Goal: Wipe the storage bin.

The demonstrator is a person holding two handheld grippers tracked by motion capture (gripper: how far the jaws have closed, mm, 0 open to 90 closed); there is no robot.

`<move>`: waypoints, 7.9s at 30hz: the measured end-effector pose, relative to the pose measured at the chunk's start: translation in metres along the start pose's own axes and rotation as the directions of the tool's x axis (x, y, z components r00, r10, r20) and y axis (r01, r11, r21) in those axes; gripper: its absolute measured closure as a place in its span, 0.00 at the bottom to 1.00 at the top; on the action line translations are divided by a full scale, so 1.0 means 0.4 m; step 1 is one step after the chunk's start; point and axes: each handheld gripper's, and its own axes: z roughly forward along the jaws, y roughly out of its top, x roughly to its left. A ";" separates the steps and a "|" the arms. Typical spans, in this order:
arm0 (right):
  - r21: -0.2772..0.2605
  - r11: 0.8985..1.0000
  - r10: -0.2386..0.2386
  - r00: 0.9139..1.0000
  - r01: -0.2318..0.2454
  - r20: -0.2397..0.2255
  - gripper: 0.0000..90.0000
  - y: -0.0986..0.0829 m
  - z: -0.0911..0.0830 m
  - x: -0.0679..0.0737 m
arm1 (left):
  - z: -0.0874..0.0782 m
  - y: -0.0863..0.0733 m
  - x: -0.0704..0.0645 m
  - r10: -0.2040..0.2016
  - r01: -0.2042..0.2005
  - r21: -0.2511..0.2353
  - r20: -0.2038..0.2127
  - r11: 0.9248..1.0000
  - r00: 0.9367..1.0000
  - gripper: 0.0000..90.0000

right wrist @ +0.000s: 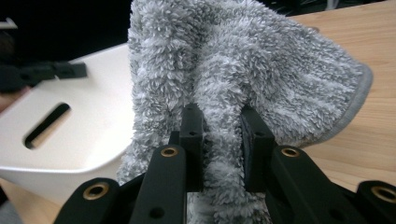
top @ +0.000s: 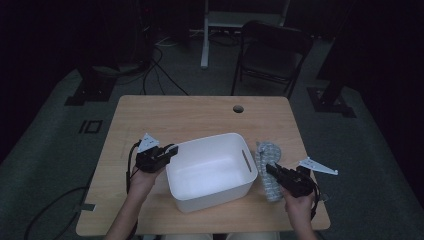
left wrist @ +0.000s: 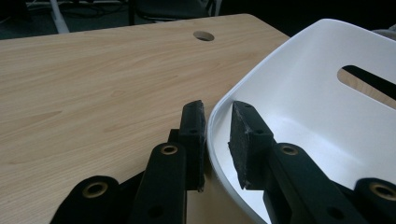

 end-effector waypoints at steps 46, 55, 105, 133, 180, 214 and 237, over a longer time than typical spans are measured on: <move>0.203 0.979 0.000 1.000 -0.001 0.003 0.86 -0.014 0.187 -0.044 | 0.006 0.004 -0.018 -0.008 0.009 0.008 -0.043 1.000 0.999 0.83; 0.227 0.973 0.048 0.999 -0.050 0.010 0.86 -0.040 0.220 -0.069 | 0.006 0.004 -0.019 -0.012 0.013 0.009 -0.049 1.000 0.999 0.83; 0.052 0.999 0.015 0.998 -0.012 -0.058 0.84 0.180 0.238 -0.067 | 0.009 0.003 -0.010 -0.024 0.024 0.007 -0.023 1.000 0.999 0.83; 0.285 0.957 0.055 0.998 -0.049 -0.014 0.86 0.031 0.364 -0.135 | 0.014 0.005 -0.014 -0.035 0.035 0.007 -0.037 0.999 0.999 0.83; 0.130 0.991 0.037 0.998 -0.029 -0.059 0.86 -0.007 0.198 -0.068 | 0.015 0.002 -0.016 -0.060 0.060 0.000 -0.033 0.998 0.998 0.82; 0.201 0.976 0.078 0.997 -0.080 0.017 0.86 -0.029 0.218 -0.131 | 0.014 0.000 -0.015 -0.063 0.064 0.003 -0.019 0.998 0.998 0.81; 0.005 1.000 -0.027 0.995 0.027 -0.101 0.83 -0.041 -0.027 0.027 | 0.016 0.002 -0.021 -0.055 0.055 0.008 -0.020 0.998 0.998 0.81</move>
